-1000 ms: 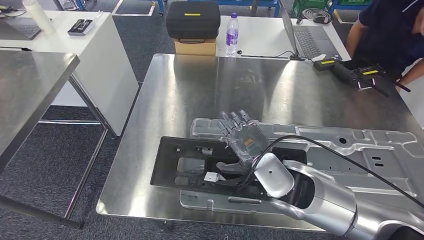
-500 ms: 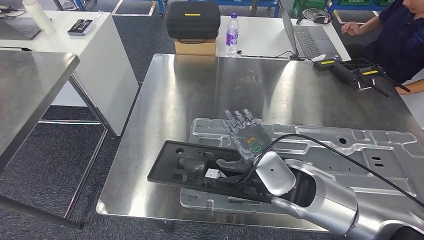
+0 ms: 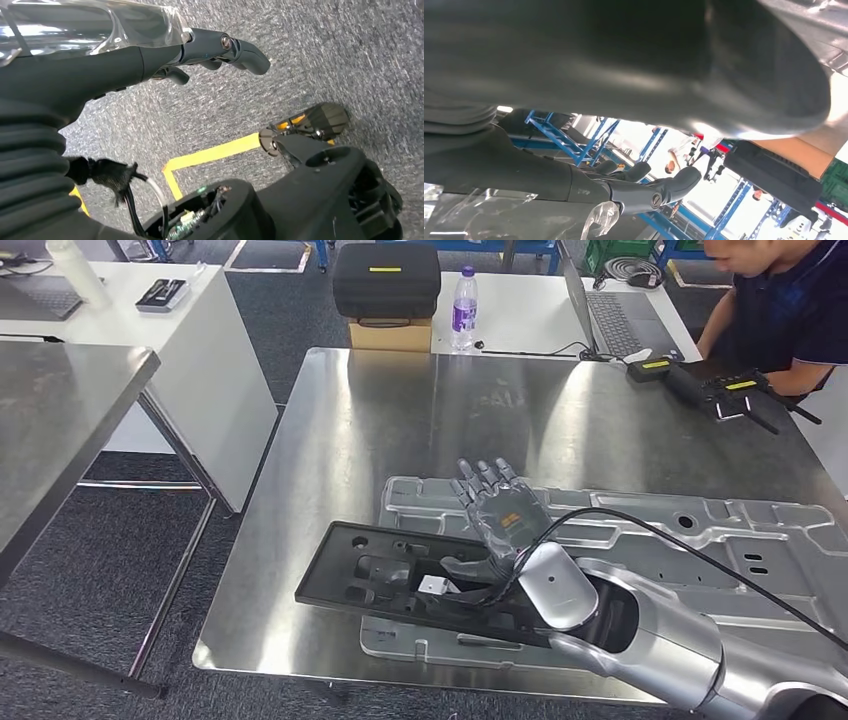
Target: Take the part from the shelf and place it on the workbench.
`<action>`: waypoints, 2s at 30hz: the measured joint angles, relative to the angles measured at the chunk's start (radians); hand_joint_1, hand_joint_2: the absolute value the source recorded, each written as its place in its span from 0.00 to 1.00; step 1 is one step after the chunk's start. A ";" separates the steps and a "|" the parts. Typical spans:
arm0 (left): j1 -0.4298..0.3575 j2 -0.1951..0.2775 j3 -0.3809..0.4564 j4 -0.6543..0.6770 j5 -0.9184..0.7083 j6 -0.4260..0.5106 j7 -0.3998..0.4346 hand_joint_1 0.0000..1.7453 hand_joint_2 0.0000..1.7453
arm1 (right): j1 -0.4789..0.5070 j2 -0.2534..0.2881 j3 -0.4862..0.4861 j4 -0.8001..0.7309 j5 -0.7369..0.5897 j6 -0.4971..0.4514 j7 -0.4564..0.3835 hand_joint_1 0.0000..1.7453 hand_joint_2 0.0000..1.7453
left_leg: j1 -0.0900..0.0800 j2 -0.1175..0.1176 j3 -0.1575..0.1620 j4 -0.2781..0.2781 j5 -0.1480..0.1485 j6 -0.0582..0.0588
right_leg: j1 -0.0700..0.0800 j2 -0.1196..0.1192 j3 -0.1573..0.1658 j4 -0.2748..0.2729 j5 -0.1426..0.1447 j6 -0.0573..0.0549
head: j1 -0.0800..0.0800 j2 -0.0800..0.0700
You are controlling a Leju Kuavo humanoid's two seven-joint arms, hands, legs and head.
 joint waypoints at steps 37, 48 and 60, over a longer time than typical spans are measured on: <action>-0.009 0.007 0.000 0.001 0.002 0.007 -0.002 0.00 0.00 | 0.011 -0.009 -0.010 0.003 0.000 -0.013 -0.014 0.00 0.00 | -0.031 0.029 0.086 -0.039 -0.029 0.054 | 0.030 -0.009 -0.091 0.088 -0.004 -0.028 | 0.005 0.000; -0.013 0.003 0.000 0.001 0.001 0.007 -0.002 0.00 0.00 | 0.015 -0.008 -0.006 0.011 -0.004 -0.026 -0.017 0.00 0.00 | -0.024 0.028 -0.008 -0.006 0.033 0.017 | 0.007 -0.004 0.046 0.030 -0.045 -0.004 | 0.006 0.000; -0.008 0.001 0.000 0.001 0.002 0.005 -0.002 0.00 0.00 | 0.075 -0.001 -0.007 0.025 -0.032 -0.063 -0.014 0.00 0.00 | -0.020 0.025 0.045 0.111 -0.088 0.006 | 0.019 -0.008 -0.070 0.030 0.048 -0.058 | 0.004 0.000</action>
